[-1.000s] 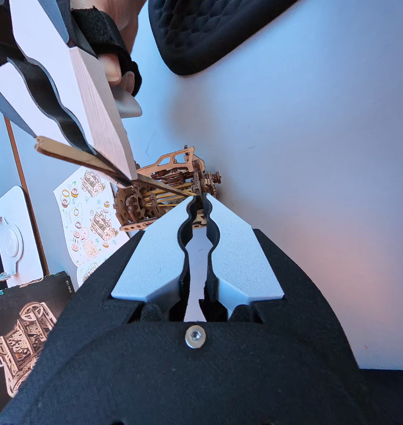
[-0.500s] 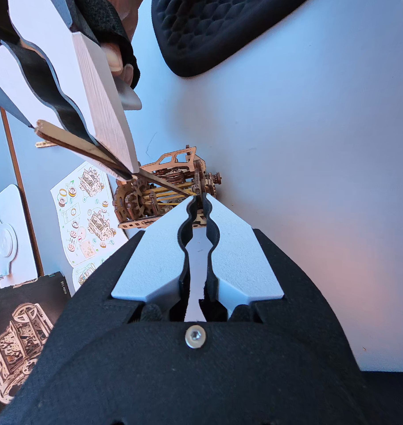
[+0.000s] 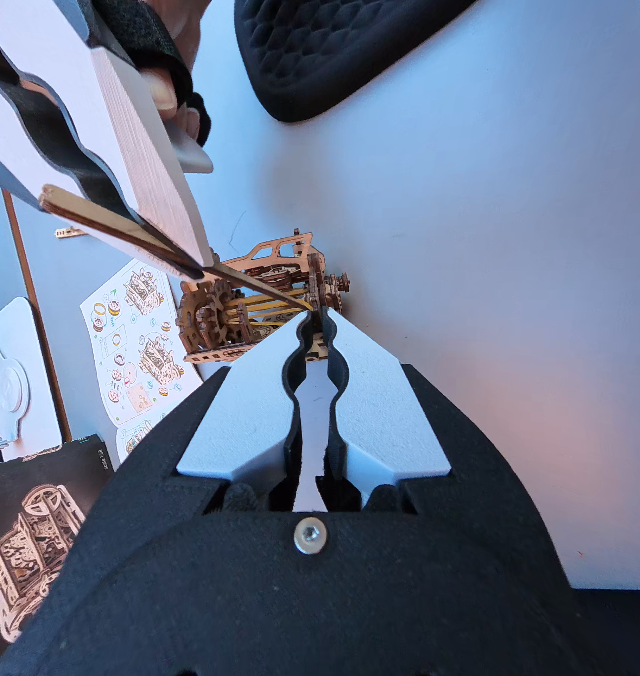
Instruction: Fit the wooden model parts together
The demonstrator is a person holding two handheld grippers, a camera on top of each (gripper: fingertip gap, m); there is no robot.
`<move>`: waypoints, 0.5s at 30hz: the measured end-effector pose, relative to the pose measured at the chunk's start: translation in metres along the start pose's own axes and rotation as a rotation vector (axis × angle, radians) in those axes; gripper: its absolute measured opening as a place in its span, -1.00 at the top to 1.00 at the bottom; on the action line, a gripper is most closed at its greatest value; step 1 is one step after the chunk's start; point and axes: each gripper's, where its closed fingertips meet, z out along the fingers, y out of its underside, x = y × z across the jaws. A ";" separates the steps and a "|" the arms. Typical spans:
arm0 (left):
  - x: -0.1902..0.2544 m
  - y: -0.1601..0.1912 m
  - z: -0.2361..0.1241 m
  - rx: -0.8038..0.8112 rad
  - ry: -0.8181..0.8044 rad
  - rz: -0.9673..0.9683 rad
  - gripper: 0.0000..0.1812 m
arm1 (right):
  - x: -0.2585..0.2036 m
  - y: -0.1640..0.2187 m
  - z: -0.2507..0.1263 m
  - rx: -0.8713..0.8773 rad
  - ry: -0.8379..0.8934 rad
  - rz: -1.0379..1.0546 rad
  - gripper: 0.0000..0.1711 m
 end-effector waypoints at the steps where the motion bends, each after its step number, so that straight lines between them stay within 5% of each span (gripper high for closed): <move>1: 0.000 0.000 0.000 0.000 0.001 0.001 0.98 | 0.001 0.000 0.000 -0.010 -0.007 -0.011 1.00; 15: -0.002 0.000 0.000 -0.004 0.031 -0.014 0.98 | -0.009 0.003 -0.004 -0.115 -0.161 -0.160 1.00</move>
